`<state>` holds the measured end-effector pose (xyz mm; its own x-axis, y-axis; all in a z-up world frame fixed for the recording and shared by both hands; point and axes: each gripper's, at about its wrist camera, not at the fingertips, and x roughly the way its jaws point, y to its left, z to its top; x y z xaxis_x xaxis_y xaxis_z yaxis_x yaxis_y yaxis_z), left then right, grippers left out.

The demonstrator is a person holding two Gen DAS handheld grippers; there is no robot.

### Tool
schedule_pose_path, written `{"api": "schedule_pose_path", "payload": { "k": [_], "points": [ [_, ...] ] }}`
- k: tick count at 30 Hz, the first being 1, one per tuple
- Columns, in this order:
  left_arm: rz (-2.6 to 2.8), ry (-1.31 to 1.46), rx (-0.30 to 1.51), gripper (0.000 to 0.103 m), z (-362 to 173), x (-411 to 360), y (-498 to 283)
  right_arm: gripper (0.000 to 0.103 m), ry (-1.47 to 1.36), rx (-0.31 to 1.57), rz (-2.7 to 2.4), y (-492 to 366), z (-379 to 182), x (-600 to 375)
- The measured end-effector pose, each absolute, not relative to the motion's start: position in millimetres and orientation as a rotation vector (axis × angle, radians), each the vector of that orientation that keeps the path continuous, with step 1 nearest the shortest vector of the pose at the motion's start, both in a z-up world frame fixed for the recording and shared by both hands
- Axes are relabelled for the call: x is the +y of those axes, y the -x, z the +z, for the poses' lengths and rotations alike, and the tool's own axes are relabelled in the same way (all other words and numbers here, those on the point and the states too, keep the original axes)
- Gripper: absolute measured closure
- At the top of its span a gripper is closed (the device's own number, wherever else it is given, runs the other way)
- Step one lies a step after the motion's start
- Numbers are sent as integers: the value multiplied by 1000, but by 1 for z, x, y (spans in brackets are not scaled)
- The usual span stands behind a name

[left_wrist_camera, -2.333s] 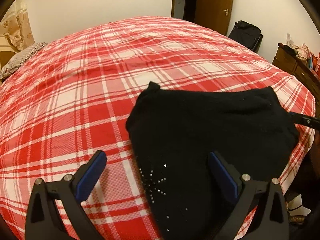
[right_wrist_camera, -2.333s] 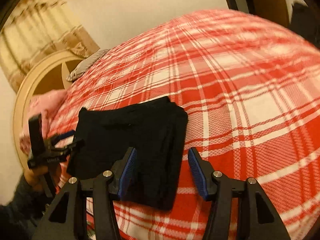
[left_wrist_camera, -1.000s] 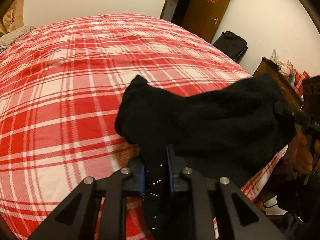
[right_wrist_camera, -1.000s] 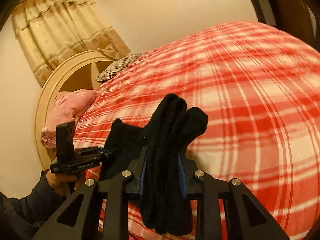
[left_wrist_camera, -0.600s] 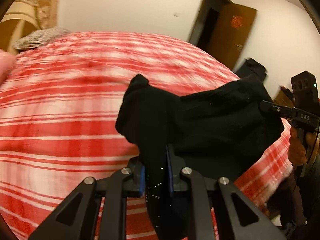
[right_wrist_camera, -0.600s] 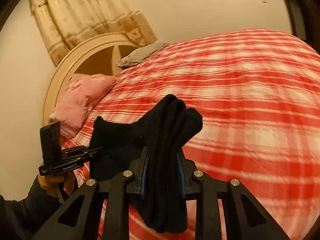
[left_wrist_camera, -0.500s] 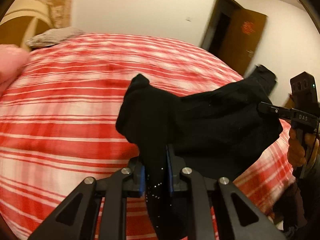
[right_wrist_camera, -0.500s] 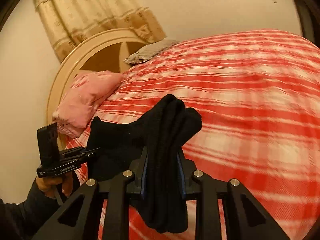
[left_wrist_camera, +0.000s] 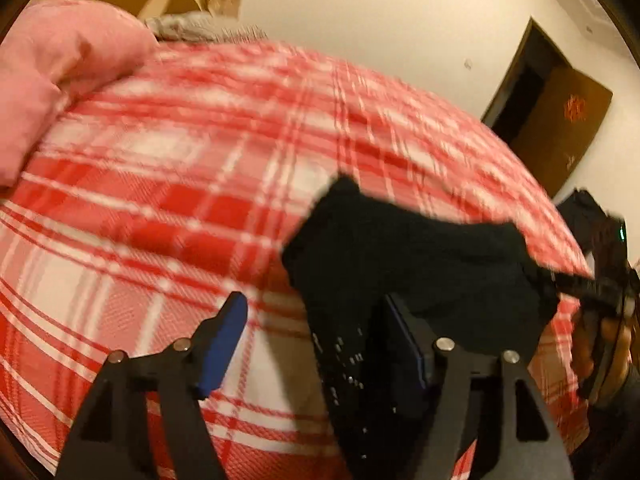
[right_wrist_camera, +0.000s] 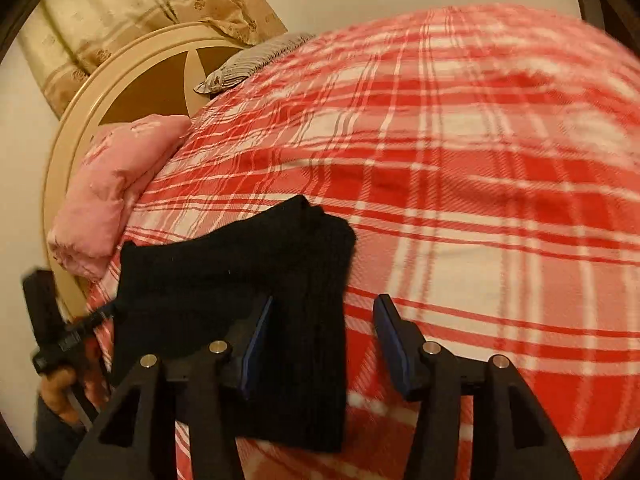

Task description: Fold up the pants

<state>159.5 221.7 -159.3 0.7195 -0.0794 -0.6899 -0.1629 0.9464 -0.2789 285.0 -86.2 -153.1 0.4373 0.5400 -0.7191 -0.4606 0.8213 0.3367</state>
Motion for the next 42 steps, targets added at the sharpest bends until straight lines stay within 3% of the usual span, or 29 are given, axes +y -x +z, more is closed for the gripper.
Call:
{"api": "schedule_pose_path", "payload": {
  "k": [6, 10, 12, 31, 42],
  "points": [
    [91, 325, 745, 29, -154, 227, -178, 50, -34, 906, 731, -252, -139, -78],
    [174, 323, 796, 14, -170, 237, -189, 50, -12, 983, 631, -257, -166, -82],
    [192, 317, 800, 11, -175, 237, -187, 38, -101, 1010, 632, -263, -178, -96],
    [212, 194, 744, 10, -140, 203, -149, 36, -57, 972, 585, -252, -168, -99],
    [168, 182, 681, 10, -109, 173, -103, 35, 28, 737, 554, -173, -92, -126]
  ]
}}
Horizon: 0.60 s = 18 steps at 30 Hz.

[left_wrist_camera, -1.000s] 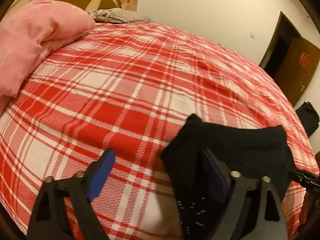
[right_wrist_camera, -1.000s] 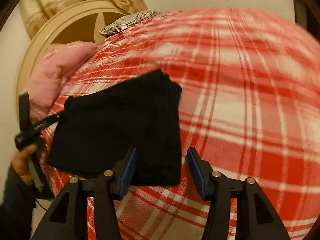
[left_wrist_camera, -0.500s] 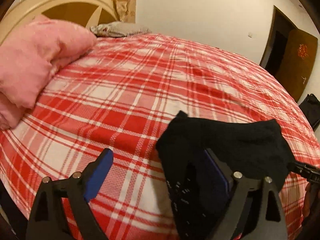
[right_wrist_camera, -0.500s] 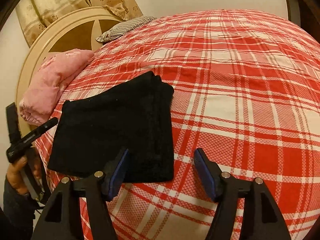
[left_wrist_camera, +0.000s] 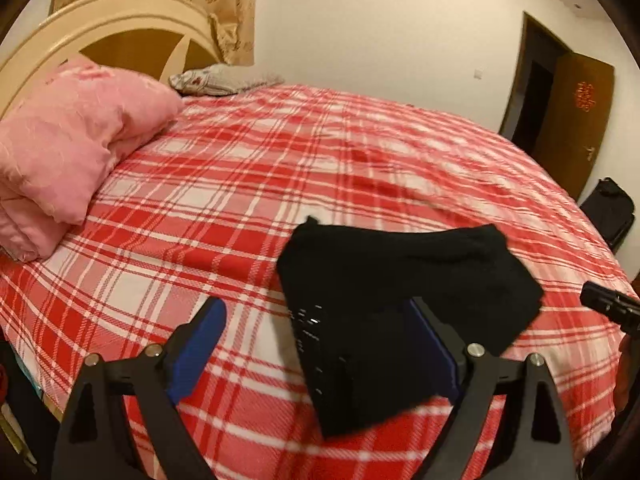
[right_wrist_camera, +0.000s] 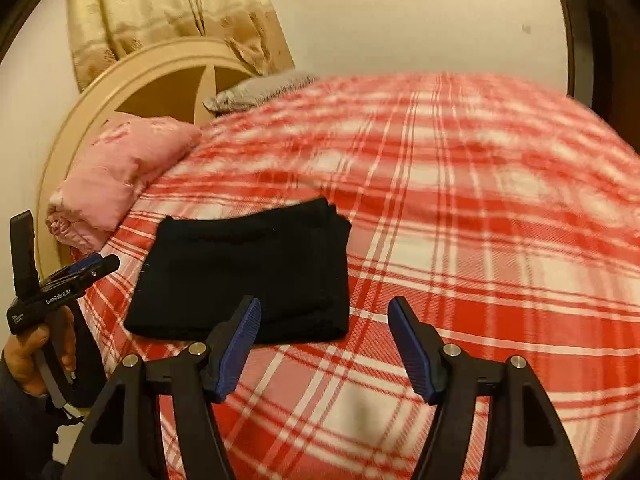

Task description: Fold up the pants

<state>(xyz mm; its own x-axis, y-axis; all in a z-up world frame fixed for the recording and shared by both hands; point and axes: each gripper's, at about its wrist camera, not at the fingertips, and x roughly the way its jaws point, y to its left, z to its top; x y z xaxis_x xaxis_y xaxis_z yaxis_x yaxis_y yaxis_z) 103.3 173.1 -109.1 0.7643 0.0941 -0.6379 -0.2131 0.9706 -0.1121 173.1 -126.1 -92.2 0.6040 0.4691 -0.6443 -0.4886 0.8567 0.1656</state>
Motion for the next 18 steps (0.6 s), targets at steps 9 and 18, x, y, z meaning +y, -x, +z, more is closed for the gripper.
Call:
{"api": "schedule_pose_path", "payload": {
  "k": [9, 18],
  "points": [
    [123, 139, 582, 7, -68, 139, -64, 35, 9, 576, 526, -114, -50, -154],
    [103, 92, 521, 6, -52, 118, -51, 34, 73, 488, 544, -88, -23, -148]
  ]
}}
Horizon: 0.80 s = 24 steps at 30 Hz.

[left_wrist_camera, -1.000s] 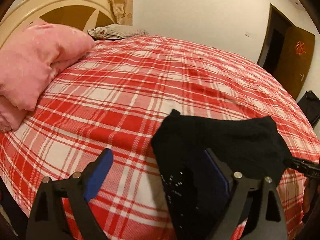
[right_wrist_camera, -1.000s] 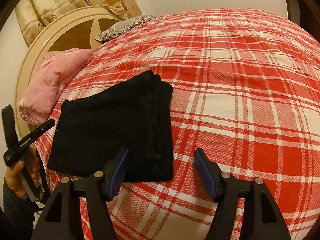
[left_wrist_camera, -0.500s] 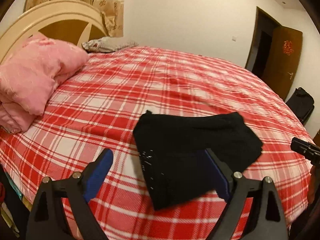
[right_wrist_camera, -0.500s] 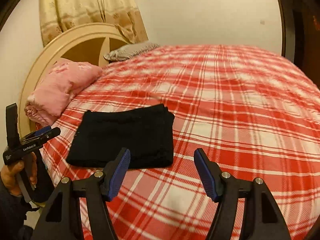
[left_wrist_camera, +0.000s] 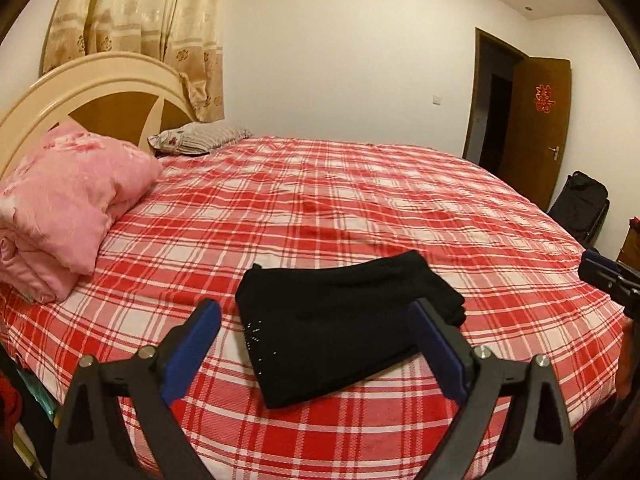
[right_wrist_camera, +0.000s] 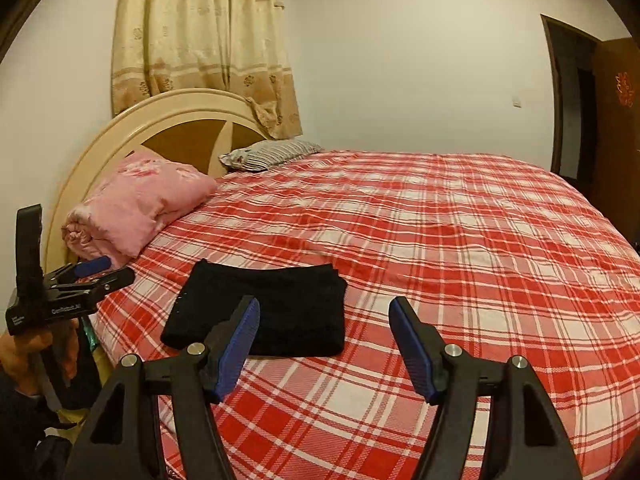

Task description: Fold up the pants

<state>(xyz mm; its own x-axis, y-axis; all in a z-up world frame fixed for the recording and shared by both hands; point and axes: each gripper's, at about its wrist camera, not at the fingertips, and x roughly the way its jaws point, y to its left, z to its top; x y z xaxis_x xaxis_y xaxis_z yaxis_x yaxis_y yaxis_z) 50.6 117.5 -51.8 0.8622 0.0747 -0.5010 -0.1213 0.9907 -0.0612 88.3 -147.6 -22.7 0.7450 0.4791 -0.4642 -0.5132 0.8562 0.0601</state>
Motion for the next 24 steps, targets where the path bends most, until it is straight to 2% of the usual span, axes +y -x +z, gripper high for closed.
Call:
{"api": "schedule_pose_path", "payload": {
  "k": [24],
  "points": [
    [117, 72, 525, 6, -54, 111, -49, 34, 89, 478, 562, -82, -23, -143]
  ]
}}
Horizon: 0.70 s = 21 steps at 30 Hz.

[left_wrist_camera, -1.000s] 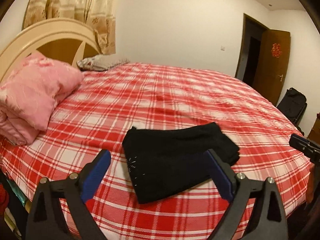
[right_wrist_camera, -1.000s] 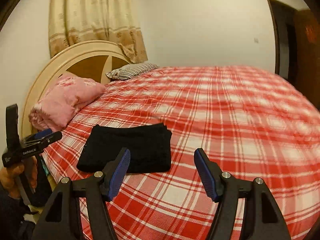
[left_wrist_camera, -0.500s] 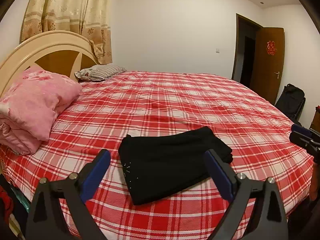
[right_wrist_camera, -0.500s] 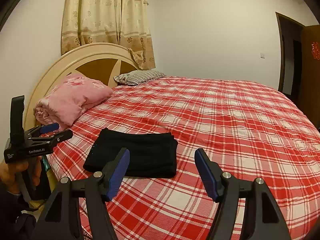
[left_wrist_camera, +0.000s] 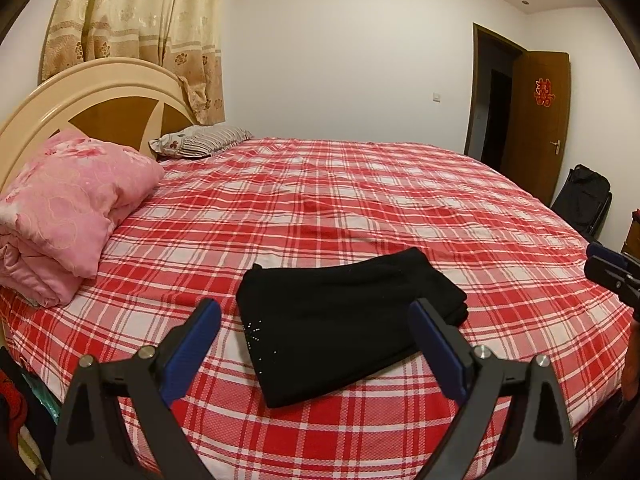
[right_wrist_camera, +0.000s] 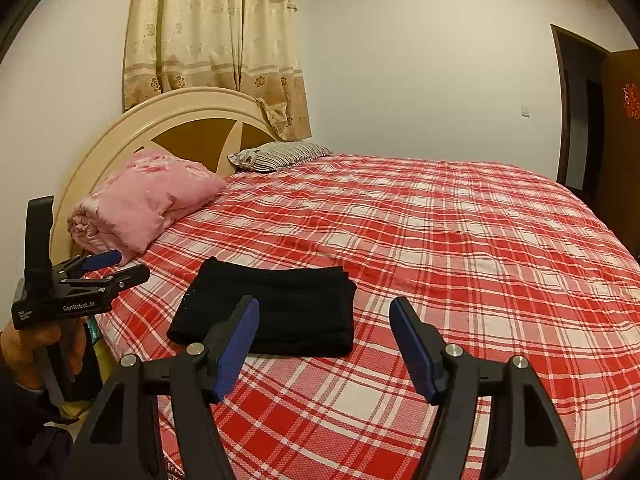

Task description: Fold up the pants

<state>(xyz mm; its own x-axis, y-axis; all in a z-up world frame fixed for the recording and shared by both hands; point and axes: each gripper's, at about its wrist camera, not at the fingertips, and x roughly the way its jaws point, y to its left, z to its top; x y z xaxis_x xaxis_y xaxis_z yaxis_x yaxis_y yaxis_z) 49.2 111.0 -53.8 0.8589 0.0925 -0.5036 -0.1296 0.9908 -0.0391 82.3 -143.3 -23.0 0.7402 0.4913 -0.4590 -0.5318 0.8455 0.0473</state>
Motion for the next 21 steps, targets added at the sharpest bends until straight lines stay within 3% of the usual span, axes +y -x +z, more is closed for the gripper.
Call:
{"api": "schedule_pose_path", "payload": {
  "k": [21],
  "points": [
    [121, 64, 520, 6, -51, 112, -48, 34, 92, 472, 566, -80, -24, -142]
  ]
}}
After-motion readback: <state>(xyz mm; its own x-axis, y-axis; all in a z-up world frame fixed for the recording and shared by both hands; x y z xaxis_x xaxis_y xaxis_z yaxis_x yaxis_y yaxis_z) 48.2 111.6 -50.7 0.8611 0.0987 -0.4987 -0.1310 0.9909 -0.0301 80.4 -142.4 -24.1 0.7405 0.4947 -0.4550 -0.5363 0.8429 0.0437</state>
